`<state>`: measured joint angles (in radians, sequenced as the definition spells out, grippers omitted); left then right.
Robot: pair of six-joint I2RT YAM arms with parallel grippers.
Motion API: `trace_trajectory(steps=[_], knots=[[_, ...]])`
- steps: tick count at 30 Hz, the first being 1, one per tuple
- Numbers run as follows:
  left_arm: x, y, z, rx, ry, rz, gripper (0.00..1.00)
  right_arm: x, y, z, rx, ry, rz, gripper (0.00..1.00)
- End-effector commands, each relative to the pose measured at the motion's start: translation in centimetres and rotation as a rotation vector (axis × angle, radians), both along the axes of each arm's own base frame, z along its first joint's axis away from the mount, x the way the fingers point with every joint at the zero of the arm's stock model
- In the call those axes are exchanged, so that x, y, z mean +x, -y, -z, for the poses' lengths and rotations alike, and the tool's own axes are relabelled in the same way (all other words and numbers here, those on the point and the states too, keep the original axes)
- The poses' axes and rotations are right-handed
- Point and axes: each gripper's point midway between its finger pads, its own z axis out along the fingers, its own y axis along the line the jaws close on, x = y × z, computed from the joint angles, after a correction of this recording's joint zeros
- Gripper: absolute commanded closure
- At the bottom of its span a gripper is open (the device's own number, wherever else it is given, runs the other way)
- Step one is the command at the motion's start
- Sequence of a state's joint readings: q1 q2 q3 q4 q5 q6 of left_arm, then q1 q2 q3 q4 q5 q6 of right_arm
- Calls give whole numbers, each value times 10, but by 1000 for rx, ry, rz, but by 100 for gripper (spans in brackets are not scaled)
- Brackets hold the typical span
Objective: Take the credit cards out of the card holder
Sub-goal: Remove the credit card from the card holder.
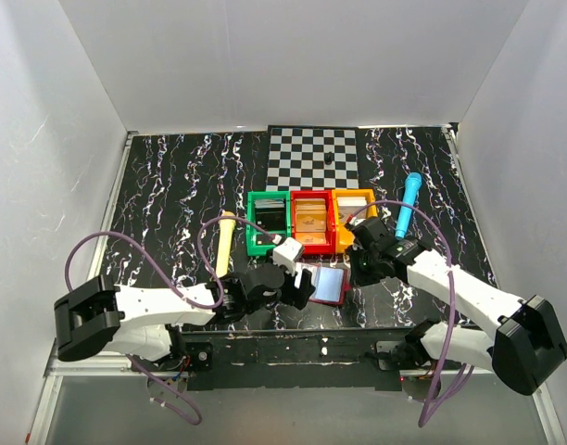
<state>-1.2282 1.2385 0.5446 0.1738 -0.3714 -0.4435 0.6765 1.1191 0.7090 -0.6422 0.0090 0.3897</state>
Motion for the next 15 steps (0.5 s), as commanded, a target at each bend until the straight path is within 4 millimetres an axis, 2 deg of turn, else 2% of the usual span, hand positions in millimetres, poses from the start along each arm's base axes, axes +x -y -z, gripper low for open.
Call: trace_trajectory(steps=[1, 3, 7, 12, 15], knots=[[1, 22, -7, -86, -117, 66, 25, 23, 3, -10, -22, 62, 72, 99], [4, 22, -4, -91, -155, 75, 16, 27, 6, -9, -33, 70, 90, 99], [10, 17, 1, -86, -180, 61, 8, 34, 8, -5, -42, 83, 121, 99], [16, 13, 14, -37, -217, 22, 10, 43, 8, -1, -49, 86, 139, 99], [14, 14, 13, -56, -220, 30, 12, 49, 8, 0, -50, 94, 151, 99]])
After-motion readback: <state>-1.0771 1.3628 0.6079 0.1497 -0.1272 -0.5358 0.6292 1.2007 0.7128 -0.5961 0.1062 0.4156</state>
